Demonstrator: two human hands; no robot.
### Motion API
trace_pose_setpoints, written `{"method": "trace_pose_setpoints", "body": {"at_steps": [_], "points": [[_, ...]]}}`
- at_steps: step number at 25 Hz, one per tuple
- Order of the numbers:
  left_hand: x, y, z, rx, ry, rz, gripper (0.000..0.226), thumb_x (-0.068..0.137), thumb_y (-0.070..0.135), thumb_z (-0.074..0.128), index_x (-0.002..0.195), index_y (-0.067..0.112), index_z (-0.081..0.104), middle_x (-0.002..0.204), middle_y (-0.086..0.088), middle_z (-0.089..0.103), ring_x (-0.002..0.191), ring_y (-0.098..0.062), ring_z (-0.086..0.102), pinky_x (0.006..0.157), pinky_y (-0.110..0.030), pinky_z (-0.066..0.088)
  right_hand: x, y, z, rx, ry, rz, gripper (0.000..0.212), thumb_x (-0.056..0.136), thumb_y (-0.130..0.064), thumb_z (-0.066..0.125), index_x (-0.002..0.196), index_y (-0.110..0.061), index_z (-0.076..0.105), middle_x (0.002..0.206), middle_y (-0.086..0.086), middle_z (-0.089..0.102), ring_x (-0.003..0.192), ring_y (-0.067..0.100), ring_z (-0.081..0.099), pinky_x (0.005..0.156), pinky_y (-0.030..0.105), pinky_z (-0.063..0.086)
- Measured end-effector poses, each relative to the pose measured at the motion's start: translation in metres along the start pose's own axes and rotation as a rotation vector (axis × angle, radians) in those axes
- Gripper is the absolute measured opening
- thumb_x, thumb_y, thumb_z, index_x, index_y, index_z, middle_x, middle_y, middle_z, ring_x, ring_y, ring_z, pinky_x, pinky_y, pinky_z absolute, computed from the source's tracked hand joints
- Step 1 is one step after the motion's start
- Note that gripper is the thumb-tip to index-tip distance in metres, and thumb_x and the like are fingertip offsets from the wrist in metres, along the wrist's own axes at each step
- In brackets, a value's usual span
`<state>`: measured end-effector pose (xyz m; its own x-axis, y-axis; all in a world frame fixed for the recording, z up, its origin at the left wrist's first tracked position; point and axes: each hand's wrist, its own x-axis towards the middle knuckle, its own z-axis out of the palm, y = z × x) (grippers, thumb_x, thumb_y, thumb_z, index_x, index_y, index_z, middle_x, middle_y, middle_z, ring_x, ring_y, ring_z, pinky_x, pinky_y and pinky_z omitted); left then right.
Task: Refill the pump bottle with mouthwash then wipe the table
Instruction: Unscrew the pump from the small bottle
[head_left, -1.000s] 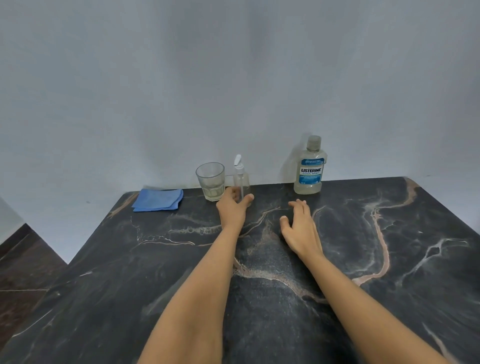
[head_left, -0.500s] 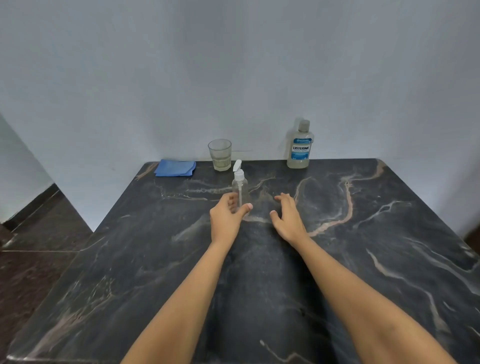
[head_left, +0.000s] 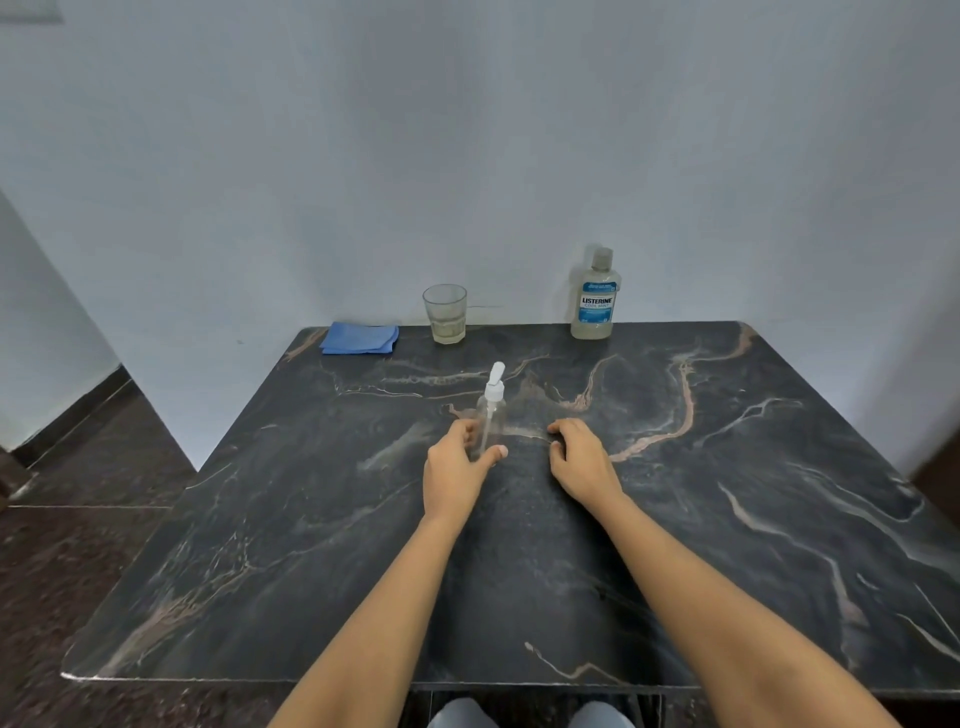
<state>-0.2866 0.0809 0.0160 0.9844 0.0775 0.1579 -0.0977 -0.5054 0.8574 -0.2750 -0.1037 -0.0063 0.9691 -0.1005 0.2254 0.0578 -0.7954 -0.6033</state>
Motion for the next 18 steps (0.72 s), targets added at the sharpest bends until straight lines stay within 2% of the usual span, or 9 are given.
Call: {"method": "trace_pose_setpoints", "body": {"at_steps": [4,8,11,13,15,16,18], "points": [[-0.001,-0.008,0.004,-0.024,0.013,-0.044,0.049,0.076,0.038,0.078,0.117,0.019,0.059,0.114,0.003,0.067,0.108,-0.012,0.062,0.089,-0.027,0.050,0.003,0.004,0.002,0.020,0.036,-0.003,0.027,0.091,-0.008,0.048,0.115,-0.006,0.059,0.117,0.006,0.058,0.108,0.019,0.055,0.089,0.021,0.038],[-0.004,-0.012,0.007,-0.016,-0.017,-0.058,0.051,0.076,0.036,0.078,0.120,0.020,0.057,0.119,0.005,0.065,0.113,-0.012,0.059,0.091,-0.025,0.046,0.004,0.006,0.002,0.051,0.045,-0.007,0.026,0.090,-0.007,0.049,0.113,-0.006,0.061,0.115,0.006,0.059,0.107,0.018,0.056,0.089,0.021,0.039],[-0.009,-0.009,0.006,-0.022,-0.027,-0.095,0.075,0.073,0.036,0.080,0.135,0.015,0.044,0.135,-0.001,0.054,0.127,-0.018,0.049,0.100,-0.030,0.042,0.004,0.008,0.001,0.119,0.064,0.003,0.028,0.086,-0.004,0.053,0.112,-0.006,0.062,0.114,0.007,0.061,0.107,0.019,0.056,0.089,0.020,0.039],[-0.022,-0.003,0.010,-0.009,0.089,-0.119,0.085,0.071,0.036,0.082,0.137,0.008,0.037,0.137,-0.007,0.045,0.129,-0.023,0.043,0.105,-0.036,0.040,0.004,0.010,-0.003,0.211,0.099,0.028,0.030,0.085,-0.002,0.056,0.114,-0.006,0.063,0.115,0.006,0.062,0.107,0.017,0.056,0.090,0.019,0.039],[-0.041,0.004,0.019,0.012,0.219,-0.012,0.059,0.077,0.034,0.077,0.119,0.010,0.045,0.118,-0.004,0.048,0.111,-0.020,0.050,0.095,-0.036,0.046,0.006,0.013,-0.006,0.280,0.105,0.048,0.032,0.085,-0.002,0.059,0.116,-0.008,0.062,0.117,0.004,0.062,0.109,0.014,0.055,0.093,0.020,0.039],[-0.047,0.009,0.024,0.017,0.192,0.063,0.043,0.080,0.033,0.073,0.109,0.015,0.048,0.108,0.001,0.050,0.099,-0.015,0.052,0.089,-0.035,0.048,0.008,0.014,-0.006,0.311,0.102,0.058,0.032,0.085,-0.003,0.059,0.116,-0.008,0.062,0.117,0.003,0.062,0.109,0.013,0.055,0.094,0.020,0.040],[-0.047,0.022,0.036,0.056,-0.037,0.203,0.023,0.086,0.032,0.066,0.099,0.019,0.050,0.097,0.006,0.052,0.089,-0.009,0.053,0.082,-0.032,0.049,0.011,0.016,-0.008,0.392,0.128,0.088,0.030,0.084,-0.001,0.059,0.113,-0.009,0.063,0.115,0.003,0.064,0.107,0.012,0.057,0.094,0.022,0.043]]}}
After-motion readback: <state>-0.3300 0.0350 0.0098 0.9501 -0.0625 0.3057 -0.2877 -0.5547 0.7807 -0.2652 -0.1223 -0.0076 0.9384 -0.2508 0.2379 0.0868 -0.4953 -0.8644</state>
